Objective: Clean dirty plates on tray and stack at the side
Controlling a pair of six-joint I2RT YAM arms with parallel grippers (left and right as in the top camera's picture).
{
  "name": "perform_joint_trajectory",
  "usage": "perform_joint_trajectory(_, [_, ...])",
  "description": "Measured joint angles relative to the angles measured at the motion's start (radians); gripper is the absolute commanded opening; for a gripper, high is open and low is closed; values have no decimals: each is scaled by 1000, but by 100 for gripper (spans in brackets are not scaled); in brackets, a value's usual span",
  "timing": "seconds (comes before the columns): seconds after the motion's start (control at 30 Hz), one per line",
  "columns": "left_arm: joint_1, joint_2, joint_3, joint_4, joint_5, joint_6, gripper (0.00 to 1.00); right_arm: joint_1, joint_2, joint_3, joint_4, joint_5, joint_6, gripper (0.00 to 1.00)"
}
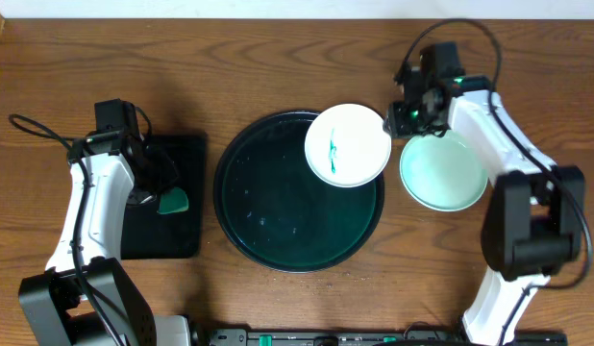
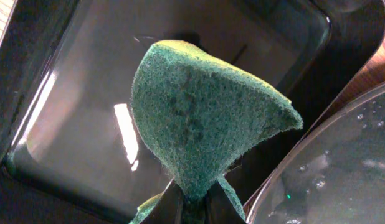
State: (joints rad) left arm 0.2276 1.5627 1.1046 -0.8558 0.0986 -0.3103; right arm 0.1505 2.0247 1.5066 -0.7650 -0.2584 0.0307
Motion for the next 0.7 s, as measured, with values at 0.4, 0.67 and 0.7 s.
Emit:
perform_joint_trajectory(0.4, [0, 0, 0, 0, 0, 0, 7, 23, 58, 13, 3, -43, 2, 1])
perform_joint_trajectory(0.67, [0, 0, 0, 0, 0, 0, 7, 158, -10, 16, -50, -74, 71, 1])
perform_joint_trajectory(0.7, [0, 0, 0, 0, 0, 0, 7, 183, -18, 17, -59, -79, 93, 1])
